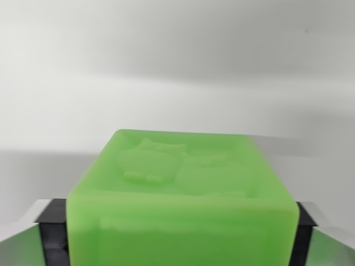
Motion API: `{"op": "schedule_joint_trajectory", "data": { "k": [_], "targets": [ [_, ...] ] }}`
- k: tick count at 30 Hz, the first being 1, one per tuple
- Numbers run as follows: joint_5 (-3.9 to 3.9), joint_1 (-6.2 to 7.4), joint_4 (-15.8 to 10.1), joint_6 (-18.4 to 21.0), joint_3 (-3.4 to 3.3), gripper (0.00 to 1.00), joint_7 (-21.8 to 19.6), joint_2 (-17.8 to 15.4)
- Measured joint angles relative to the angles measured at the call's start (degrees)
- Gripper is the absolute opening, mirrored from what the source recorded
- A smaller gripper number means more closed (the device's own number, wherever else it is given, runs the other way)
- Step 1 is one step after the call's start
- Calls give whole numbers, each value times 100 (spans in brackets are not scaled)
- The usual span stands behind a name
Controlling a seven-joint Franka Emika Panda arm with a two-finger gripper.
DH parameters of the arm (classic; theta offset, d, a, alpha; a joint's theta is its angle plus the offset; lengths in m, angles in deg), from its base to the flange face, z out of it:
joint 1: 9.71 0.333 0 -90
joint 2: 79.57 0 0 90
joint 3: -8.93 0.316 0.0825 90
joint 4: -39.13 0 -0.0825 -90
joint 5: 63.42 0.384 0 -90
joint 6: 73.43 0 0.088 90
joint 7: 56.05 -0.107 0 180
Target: Stack cube
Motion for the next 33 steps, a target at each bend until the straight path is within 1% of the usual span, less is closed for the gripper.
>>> {"op": "schedule_joint_trajectory", "data": {
  "k": [27,33],
  "targets": [
    [0,1,0,4,0,0,0,-5],
    [4,-16,-22,47,19,0,5,-86]
  ]
}}
